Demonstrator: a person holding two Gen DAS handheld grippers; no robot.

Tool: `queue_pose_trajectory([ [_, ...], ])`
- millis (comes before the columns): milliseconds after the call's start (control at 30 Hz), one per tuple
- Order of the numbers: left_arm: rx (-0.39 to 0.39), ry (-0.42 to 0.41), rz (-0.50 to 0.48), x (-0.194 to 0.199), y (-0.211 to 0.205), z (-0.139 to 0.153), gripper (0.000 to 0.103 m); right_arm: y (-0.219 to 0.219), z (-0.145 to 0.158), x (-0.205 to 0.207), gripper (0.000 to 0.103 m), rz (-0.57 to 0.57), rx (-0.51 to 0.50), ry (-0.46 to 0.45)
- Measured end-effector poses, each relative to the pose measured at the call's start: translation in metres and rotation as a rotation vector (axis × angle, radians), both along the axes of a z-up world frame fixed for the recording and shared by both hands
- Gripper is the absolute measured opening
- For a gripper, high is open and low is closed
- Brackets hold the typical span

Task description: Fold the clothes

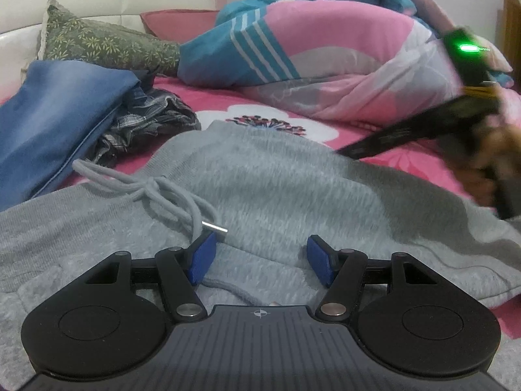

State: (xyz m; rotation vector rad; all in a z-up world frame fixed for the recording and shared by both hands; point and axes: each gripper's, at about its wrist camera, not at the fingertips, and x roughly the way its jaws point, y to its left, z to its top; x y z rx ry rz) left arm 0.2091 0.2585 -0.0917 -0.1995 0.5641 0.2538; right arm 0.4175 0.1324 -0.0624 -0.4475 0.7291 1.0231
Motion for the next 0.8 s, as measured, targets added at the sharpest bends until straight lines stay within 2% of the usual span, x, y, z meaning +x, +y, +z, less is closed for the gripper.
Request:
queue_pose_trajectory([
  [67,-0.007,-0.001,-0.002,0.0,0.002,0.0,0.062,0.012,-0.01,0.006,0.057,0.036,-0.019,0.007],
  [167,-0.017,-0.003,-0.003,0.0,0.003,-0.001,0.062,0.027,-0.022,0.019,0.068,0.046,-0.038,0.026],
  [233,-0.02,-0.005,-0.004,-0.001,0.003,-0.001,0.062,0.033,-0.027,0.028,0.068,0.031,-0.038,0.066],
  [267,-0.021,-0.005,-0.004,-0.001,0.003,-0.001,0.062,0.036,-0.026,0.028,0.064,0.036,-0.043,0.073],
  [300,-0.022,-0.006,-0.004,-0.001,0.003,-0.001,0.062,0.039,-0.025,0.027,0.047,0.041,-0.049,0.077],
  [333,-0.021,-0.006,-0.003,-0.001,0.003,-0.001,0.062,0.043,-0.022,0.019,0.027,0.054,-0.056,0.043],
  [400,-0.02,-0.004,0.003,0.0,0.003,-0.001,0.062,0.05,-0.015,0.002,0.014,0.079,-0.071,-0.024],
  [467,-0.012,0.0,0.021,0.001,0.004,0.0,0.062,0.057,-0.009,-0.012,0.013,0.082,-0.073,-0.102],
  [600,0.017,0.001,0.063,0.007,0.008,0.003,0.062,0.057,0.004,-0.012,0.012,-0.05,0.016,-0.195],
  [667,0.012,0.011,0.076,0.01,0.013,0.001,0.062,0.063,-0.001,-0.006,0.012,-0.096,0.042,-0.185],
  [700,0.003,0.012,0.074,0.011,0.014,0.001,0.062,0.07,-0.012,-0.004,0.013,-0.105,0.017,-0.192],
  [767,0.01,0.015,0.07,0.012,0.013,0.0,0.062,0.078,-0.028,-0.003,0.017,-0.117,-0.009,-0.217],
  [800,0.013,0.016,0.069,0.013,0.013,-0.001,0.062,0.08,-0.035,-0.003,0.023,-0.121,-0.013,-0.235],
])
